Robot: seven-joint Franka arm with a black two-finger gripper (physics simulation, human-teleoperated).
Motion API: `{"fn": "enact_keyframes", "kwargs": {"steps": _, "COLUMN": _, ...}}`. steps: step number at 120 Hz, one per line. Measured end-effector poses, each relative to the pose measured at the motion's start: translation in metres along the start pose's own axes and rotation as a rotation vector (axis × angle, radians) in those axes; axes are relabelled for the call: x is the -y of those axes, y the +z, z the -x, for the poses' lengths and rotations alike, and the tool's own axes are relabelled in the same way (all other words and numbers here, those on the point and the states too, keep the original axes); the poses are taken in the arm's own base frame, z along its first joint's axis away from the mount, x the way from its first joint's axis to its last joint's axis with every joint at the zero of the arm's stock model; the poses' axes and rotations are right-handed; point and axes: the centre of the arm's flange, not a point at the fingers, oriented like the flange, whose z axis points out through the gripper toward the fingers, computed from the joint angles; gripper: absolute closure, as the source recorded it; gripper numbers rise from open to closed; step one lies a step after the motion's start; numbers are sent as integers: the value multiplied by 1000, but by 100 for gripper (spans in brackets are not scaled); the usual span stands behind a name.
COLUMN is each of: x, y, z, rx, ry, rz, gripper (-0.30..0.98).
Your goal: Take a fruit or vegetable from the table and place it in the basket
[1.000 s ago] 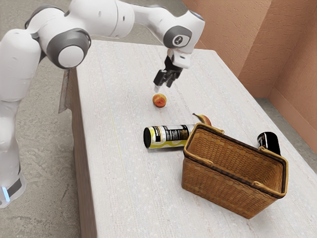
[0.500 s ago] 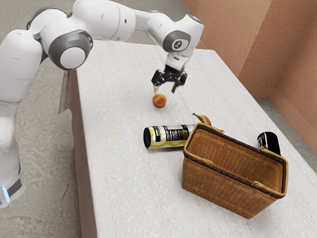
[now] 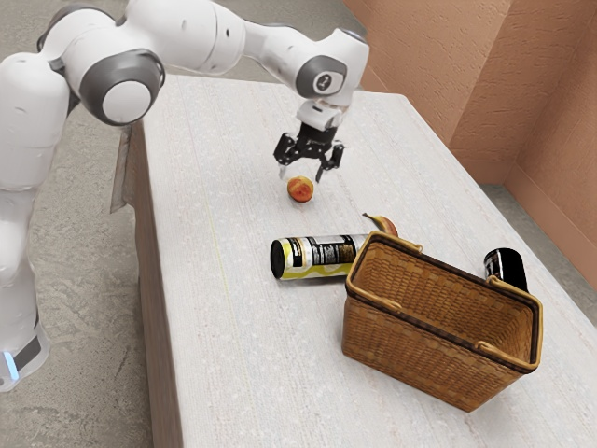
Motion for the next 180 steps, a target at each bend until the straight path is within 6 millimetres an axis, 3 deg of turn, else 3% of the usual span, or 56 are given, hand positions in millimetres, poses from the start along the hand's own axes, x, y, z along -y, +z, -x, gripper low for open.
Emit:
{"fn": "enact_keyframes", "kwargs": {"steps": 24, "x": 0, "y": 3, "z": 8, "rx": -6, "ry": 27, "rz": 1, "gripper": 0}}
{"fn": "enact_keyframes", "kwargs": {"steps": 33, "x": 5, "y": 14, "z": 11, "rx": -11, "ry": 33, "rz": 15, "gripper": 0}}
{"fn": "enact_keyframes", "kwargs": {"steps": 82, "x": 14, "y": 19, "z": 26, "rx": -10, "ry": 56, "rz": 9, "gripper": 0}}
{"fn": "enact_keyframes", "kwargs": {"steps": 180, "x": 21, "y": 33, "z": 25, "rx": -24, "ry": 88, "rz": 15, "gripper": 0}}
